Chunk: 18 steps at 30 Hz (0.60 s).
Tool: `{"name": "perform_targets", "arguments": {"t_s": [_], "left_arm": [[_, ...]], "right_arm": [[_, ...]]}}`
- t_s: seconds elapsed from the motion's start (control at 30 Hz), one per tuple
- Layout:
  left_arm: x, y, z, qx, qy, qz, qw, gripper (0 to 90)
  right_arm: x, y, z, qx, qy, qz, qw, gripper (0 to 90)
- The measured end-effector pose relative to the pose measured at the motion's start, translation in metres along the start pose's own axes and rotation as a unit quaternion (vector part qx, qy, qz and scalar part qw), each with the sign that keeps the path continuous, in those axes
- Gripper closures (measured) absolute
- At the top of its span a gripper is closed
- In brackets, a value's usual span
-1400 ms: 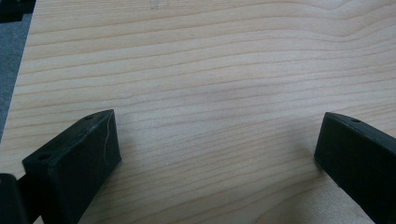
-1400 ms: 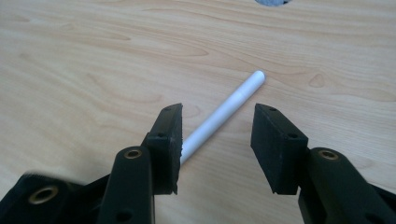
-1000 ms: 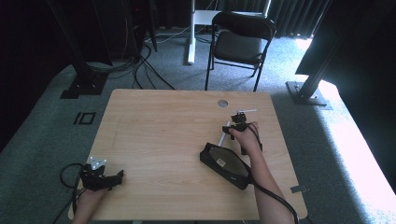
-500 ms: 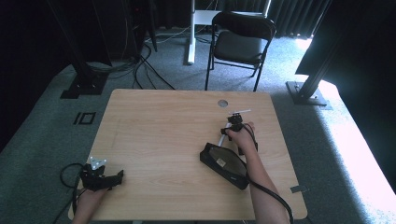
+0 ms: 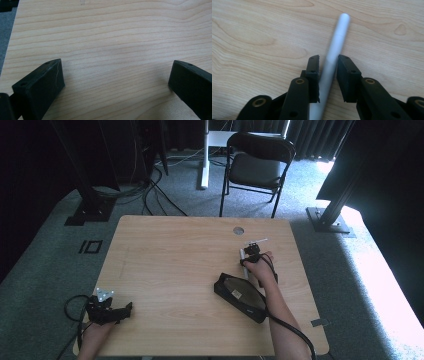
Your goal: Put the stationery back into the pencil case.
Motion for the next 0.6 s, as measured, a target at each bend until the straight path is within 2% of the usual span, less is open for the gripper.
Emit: {"name": "perform_targets", "arguments": {"t_s": [0.17,0.33,0.4,0.6], "left_arm": [[0.0,0.0,0.0,0.0,0.0,0.0,1.0,0.4],[0.0,0.0,0.0,0.0,0.0,0.0,1.0,0.4],[0.0,0.0,0.0,0.0,0.0,0.0,1.0,0.4],[0.0,0.0,0.0,0.0,0.0,0.0,1.0,0.4]], "right_arm": [[0.001,0.0,-0.002,0.006,-0.016,-0.002,0.9999,77.1],[0.002,-0.002,-0.004,0.01,0.0,0.014,0.9998,78.3],[0.005,-0.003,-0.005,0.011,0.009,0.014,0.9998,78.4],[0.012,-0.013,-0.008,0.013,0.012,0.022,0.9996,78.4]]}}
Point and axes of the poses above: each handheld gripper's, and its own axes: y roughly forward along the jaws, z roughly out of its top, x roughly to its right, the point moved 5 cm from there along y, roughly forward along the jaws, and after that the axes turned 2 degrees about x, right-handed, at the moved point
